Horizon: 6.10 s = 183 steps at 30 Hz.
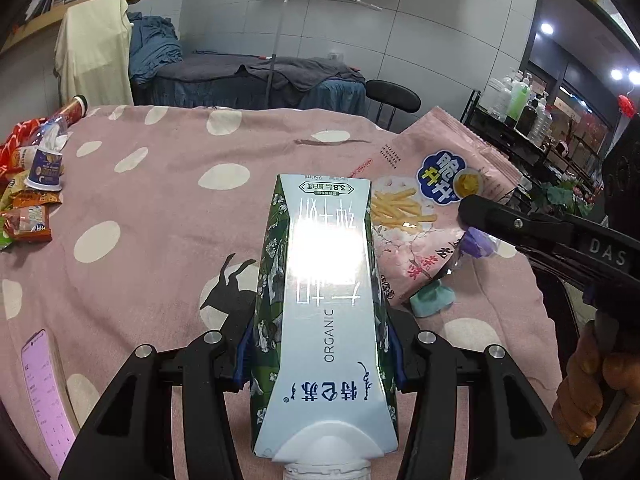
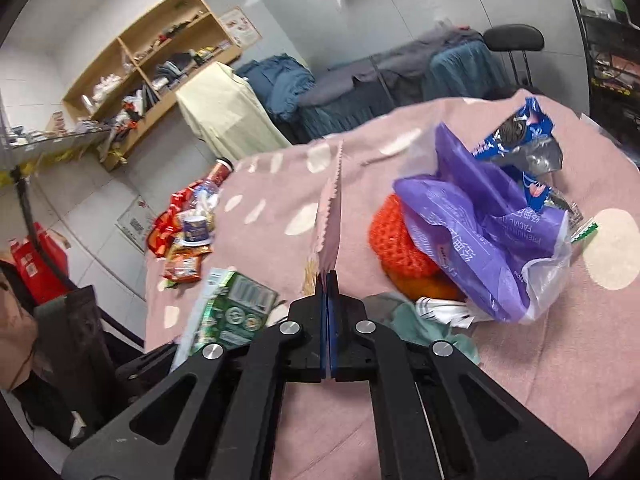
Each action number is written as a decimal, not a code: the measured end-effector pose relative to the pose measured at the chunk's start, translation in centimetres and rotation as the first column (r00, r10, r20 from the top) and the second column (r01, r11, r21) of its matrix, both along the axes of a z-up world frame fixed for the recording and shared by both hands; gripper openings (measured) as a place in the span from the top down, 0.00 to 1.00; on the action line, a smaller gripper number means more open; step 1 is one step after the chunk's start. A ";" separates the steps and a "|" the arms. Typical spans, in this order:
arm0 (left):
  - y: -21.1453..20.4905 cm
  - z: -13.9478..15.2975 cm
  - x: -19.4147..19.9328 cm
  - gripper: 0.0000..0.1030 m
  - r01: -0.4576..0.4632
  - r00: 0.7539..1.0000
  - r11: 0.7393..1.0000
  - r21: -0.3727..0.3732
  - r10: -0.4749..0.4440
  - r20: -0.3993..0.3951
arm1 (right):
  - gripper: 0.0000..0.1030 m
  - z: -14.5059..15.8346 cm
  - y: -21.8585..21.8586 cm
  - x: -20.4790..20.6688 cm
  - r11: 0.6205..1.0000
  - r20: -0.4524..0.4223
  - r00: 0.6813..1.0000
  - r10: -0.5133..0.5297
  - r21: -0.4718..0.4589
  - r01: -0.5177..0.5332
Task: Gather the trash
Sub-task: 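Grasp the pink snack bag edge with the right tool, then carry the carton and snack bag to the bin and release both, then grasp the teal cloth with the left tool while the right tool grasps the purple bag, then carry the purple bag to the bin and release it with the right tool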
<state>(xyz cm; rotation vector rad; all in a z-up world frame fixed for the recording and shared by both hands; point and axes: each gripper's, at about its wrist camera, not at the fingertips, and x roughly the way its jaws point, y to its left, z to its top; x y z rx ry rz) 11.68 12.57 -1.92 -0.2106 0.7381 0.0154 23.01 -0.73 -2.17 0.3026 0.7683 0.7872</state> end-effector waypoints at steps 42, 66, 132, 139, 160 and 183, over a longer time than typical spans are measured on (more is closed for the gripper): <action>-23.5 -0.1 0.5 0.52 0.577 0.814 0.815 -0.044 -0.579 -0.049 | 0.96 -7.8 -31.6 -10.1 0.681 0.041 0.750 -0.660 -0.390 0.620; -36.2 -3.3 2.7 0.51 0.716 0.686 0.698 -0.004 -0.704 -0.185 | 0.20 -5.4 -40.3 -14.8 0.472 0.079 0.519 -0.851 -0.318 0.822; -8.1 -6.2 11.1 0.52 0.208 0.938 0.978 -0.016 -0.204 -0.279 | 0.13 -0.8 -12.6 -3.2 0.918 0.127 0.960 -0.251 -0.284 0.278; -5.8 -5.3 9.0 0.72 0.154 0.960 0.987 -0.044 -0.160 -0.228 | 0.23 -1.1 -8.4 1.4 0.921 0.074 0.978 -0.194 -0.330 0.208; -6.0 -1.7 3.4 0.73 0.135 0.987 0.990 -0.033 -0.137 -0.083 | 0.89 -0.6 -9.8 -1.9 0.953 0.065 0.979 -0.192 -0.225 0.202; -16.1 0.3 -0.1 0.73 0.376 0.926 0.926 -0.018 -0.376 0.014 | 0.89 1.0 -25.5 -11.6 0.804 0.142 0.820 -0.554 -0.165 0.572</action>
